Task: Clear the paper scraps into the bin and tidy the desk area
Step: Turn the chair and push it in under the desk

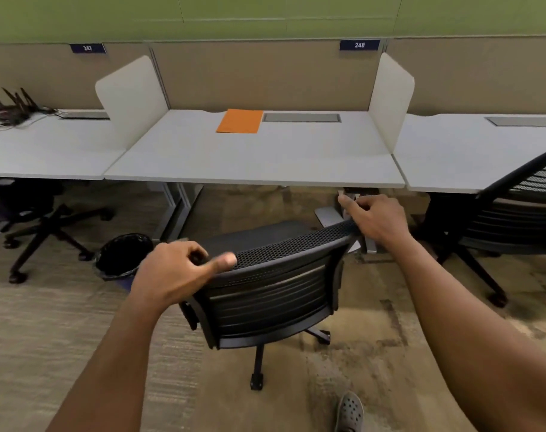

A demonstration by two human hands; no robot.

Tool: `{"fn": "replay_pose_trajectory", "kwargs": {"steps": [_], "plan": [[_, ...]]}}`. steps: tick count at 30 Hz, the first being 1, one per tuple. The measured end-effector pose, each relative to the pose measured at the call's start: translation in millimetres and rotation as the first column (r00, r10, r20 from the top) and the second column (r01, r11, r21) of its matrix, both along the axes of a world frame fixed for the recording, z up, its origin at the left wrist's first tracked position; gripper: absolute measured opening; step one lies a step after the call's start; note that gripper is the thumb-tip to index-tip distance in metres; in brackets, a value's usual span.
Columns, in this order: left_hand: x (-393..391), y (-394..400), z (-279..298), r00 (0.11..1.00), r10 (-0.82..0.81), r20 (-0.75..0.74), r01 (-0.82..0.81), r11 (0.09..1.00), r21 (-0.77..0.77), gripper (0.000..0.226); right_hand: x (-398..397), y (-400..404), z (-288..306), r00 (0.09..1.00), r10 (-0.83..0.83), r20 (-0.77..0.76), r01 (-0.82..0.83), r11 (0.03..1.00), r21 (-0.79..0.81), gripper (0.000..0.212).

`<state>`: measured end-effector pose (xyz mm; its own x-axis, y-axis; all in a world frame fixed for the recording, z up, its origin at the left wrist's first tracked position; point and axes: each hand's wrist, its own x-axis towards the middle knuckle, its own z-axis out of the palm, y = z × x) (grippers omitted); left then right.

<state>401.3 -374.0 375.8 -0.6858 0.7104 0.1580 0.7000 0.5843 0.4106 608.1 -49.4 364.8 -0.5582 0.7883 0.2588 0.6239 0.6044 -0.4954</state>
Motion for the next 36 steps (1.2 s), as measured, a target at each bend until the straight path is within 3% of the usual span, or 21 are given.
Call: {"fn": "replay_pose_trajectory", "kwargs": {"steps": [3, 6, 8, 15, 22, 28, 36], "plan": [[5.7, -21.2, -6.9, 0.979, 0.175, -0.104, -0.145, 0.959, 0.245, 0.070, 3.8, -23.1, 2.9, 0.999, 0.018, -0.044, -0.020, 0.999, -0.047, 0.074], [-2.0, -34.3, -11.8, 0.956, 0.266, -0.124, -0.228, 0.939, 0.256, 0.074, 1.9, -44.8, 6.1, 0.998, 0.040, -0.048, -0.042, 0.998, -0.043, 0.067], [-13.0, -39.0, -14.3, 0.941, 0.308, -0.139, -0.270, 0.932, 0.241, 0.077, -1.2, -54.3, 6.4, 0.998, 0.053, -0.041, -0.054, 0.998, -0.033, 0.074], [-45.6, -38.8, -16.1, 0.882, 0.438, -0.174, -0.368, 0.871, 0.325, 0.069, -15.8, -68.3, 11.9, 0.994, 0.110, -0.030, -0.111, 0.993, -0.047, 0.073], [-85.7, -36.5, -16.8, 0.852, 0.497, -0.167, -0.477, 0.867, 0.147, 0.074, -33.9, -79.8, 15.3, 0.987, 0.159, 0.014, -0.159, 0.987, -0.010, 0.077], [-115.8, -30.1, -12.2, 0.944, 0.317, -0.087, -0.324, 0.942, -0.083, 0.084, -50.6, -79.1, 14.5, 0.982, 0.162, 0.092, -0.168, 0.984, 0.057, 0.086], [-145.4, -15.2, -10.4, 0.961, 0.272, -0.052, -0.275, 0.959, -0.065, 0.096, -81.8, -56.3, 11.0, 0.978, 0.148, 0.147, -0.165, 0.980, 0.111, 0.086]]}}
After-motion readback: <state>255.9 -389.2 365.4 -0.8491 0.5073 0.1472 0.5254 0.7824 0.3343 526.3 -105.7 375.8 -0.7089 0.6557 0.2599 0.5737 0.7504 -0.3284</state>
